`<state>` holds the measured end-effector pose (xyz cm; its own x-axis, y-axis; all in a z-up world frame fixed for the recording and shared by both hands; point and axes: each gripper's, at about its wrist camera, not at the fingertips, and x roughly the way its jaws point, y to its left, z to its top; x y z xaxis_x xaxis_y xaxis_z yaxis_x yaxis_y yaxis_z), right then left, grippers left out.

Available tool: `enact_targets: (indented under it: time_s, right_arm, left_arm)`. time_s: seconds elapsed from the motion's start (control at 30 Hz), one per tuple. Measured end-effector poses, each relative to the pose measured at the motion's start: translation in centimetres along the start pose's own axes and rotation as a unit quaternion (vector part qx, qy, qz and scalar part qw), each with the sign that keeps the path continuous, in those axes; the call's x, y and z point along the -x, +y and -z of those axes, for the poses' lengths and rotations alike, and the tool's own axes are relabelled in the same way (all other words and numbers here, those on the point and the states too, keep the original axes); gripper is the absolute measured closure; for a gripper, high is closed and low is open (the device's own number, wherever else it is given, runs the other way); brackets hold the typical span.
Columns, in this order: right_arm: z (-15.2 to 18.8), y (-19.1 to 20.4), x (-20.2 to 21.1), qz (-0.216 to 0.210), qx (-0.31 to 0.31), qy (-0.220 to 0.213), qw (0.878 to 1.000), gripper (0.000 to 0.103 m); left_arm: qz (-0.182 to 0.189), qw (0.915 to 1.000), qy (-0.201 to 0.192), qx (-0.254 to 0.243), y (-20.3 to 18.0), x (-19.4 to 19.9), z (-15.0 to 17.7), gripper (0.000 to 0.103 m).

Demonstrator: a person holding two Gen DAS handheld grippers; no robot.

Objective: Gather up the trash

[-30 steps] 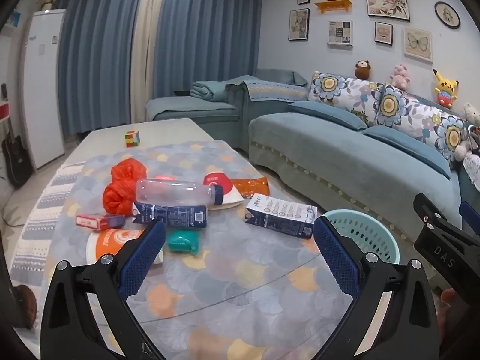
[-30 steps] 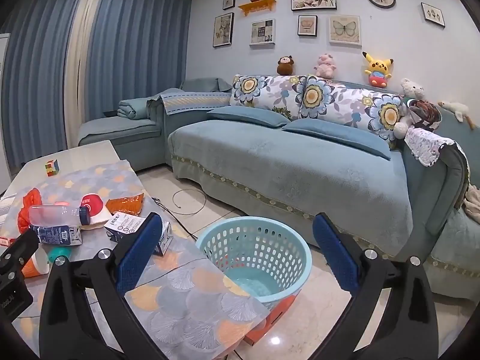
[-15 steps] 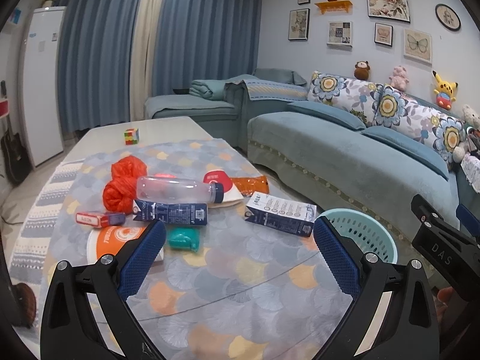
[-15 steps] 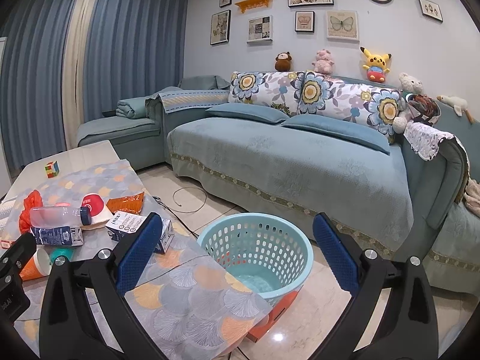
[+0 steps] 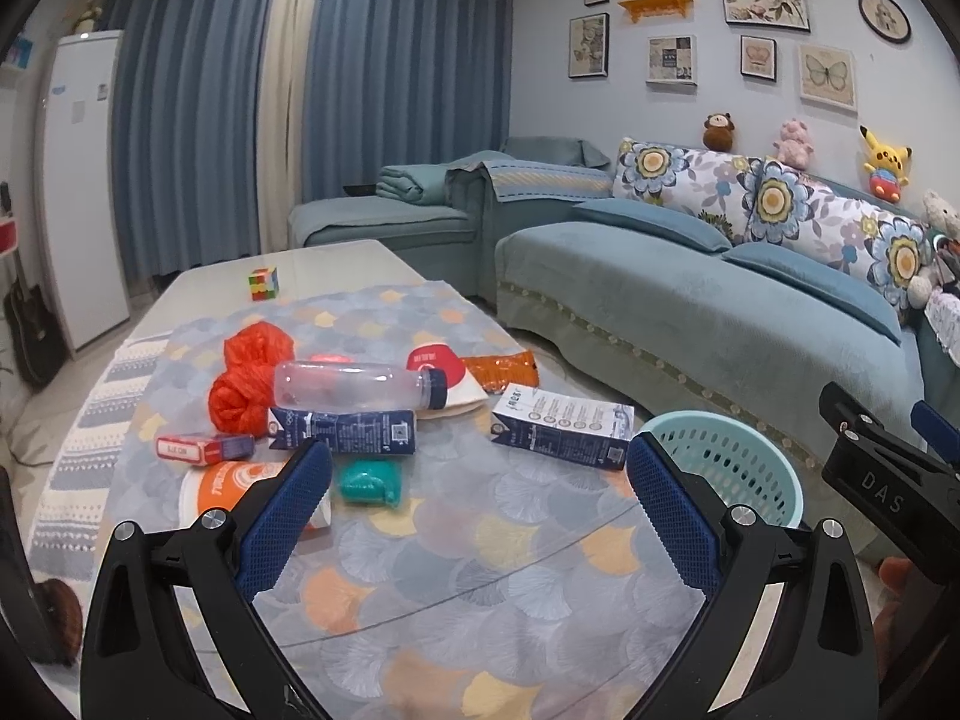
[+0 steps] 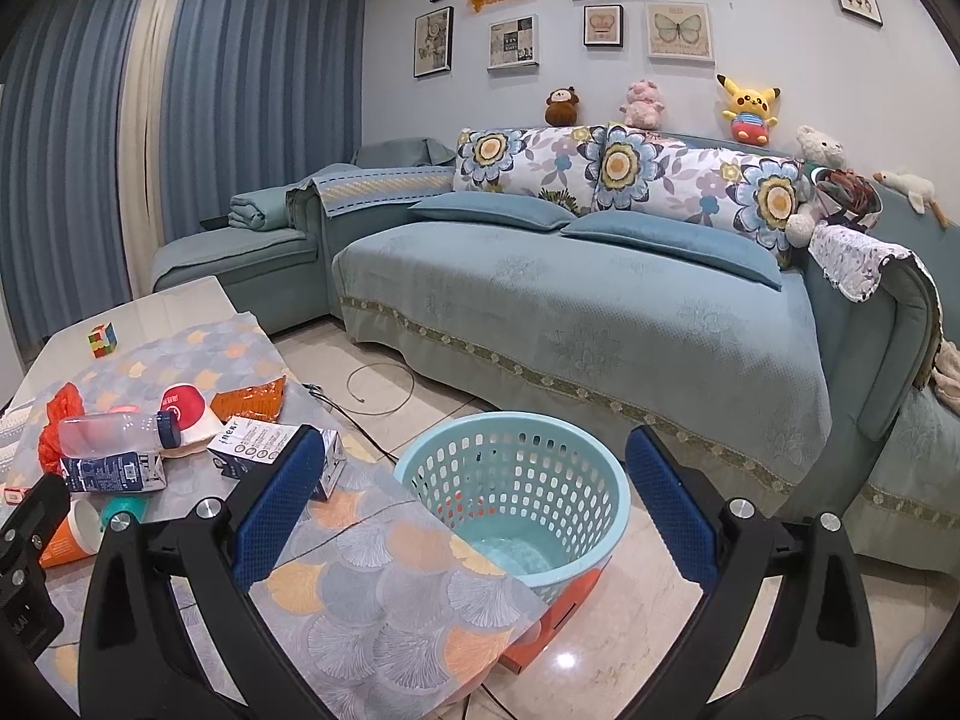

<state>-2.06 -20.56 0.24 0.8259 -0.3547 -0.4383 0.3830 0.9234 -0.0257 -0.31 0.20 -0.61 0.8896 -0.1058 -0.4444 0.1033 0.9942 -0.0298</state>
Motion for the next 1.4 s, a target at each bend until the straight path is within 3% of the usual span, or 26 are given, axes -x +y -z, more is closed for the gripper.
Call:
enact_targets:
  time_s: [1.3,1.4]
  right_arm:
    - [-0.12,-0.44,-0.44,0.016,-0.008,0.014,1.000,0.008]
    - [-0.16,-0.18,-0.75,0.000,-0.003,0.018,1.000,0.008]
  left_arm:
    - [0.000,0.9999,0.003,-0.011,-0.42,-0.22,0.36,0.008]
    - [0.007,1.0000,0.003,-0.004,-0.28,-0.10,0.31,0.008]
